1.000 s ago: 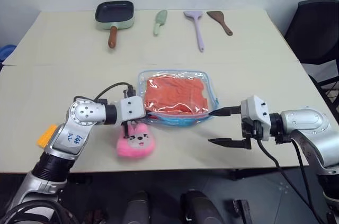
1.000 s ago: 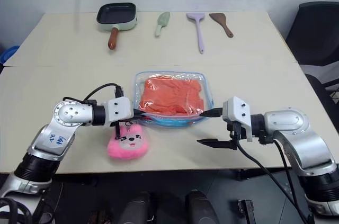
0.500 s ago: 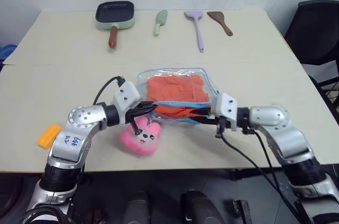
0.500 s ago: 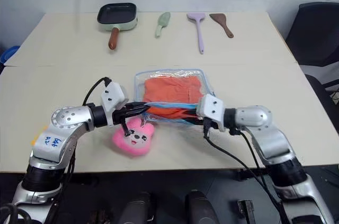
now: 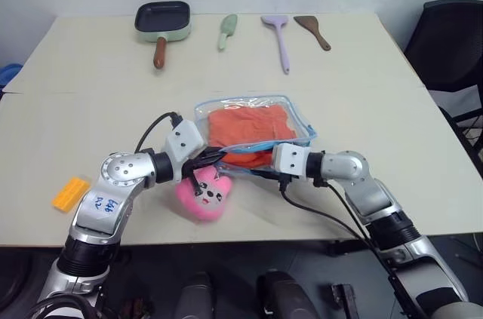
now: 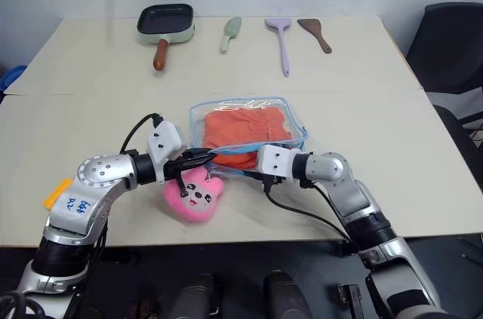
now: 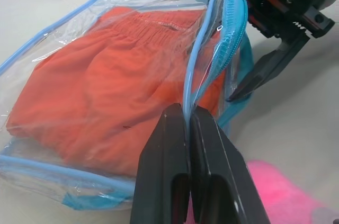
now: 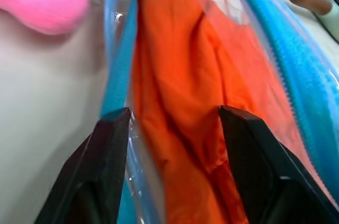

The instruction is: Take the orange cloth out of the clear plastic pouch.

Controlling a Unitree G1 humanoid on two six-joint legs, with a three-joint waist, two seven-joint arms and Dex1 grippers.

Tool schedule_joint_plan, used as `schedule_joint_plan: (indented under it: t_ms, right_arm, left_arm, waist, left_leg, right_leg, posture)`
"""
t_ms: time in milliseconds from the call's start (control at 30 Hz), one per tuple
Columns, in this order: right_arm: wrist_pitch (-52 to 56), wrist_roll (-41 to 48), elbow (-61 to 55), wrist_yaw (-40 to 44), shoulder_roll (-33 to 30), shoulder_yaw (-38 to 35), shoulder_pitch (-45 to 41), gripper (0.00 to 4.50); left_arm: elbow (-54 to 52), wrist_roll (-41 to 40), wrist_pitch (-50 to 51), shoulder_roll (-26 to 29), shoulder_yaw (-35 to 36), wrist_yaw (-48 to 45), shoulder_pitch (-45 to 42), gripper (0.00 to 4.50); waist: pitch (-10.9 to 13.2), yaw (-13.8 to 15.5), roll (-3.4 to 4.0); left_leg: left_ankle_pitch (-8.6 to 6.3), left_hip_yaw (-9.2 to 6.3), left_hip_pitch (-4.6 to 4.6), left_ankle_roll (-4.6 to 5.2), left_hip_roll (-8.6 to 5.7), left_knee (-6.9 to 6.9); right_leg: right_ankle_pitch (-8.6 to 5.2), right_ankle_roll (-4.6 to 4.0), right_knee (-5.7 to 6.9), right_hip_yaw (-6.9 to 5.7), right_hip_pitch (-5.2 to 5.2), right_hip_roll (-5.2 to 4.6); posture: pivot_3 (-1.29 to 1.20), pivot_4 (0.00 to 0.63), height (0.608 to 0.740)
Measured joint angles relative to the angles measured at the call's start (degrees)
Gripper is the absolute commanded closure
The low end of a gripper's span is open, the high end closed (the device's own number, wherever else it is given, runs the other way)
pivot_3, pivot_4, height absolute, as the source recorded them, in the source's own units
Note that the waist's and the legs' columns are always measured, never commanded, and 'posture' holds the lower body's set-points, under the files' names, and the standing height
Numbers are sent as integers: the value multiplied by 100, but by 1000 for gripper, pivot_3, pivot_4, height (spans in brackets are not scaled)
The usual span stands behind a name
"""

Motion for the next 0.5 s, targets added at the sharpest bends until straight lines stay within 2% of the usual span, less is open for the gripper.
schedule_joint_plan:
  t_ms: [167,500]
  right_arm:
    - [-126,-53,182,-29,80,-7,-120,1761]
    - [-1922,-1489,1361,-919,-67,333,-713,1761]
  left_arm:
    - [-8,1,-3,14,-13,-1,5,4500]
    - [-6,1,-54,22,-34,-8,6,4500]
  waist:
    - [0,-42,0]
    - [0,-85,0]
  left_leg:
    - [0,0,0,1,-1,0]
    - [4,2,0,-7,0,-2]
  right_leg:
    - [0,0,-1,0,1,0]
    - [0,0,0,1,-2,1]
  posture:
    - [0,150,740]
    - [0,150,740]
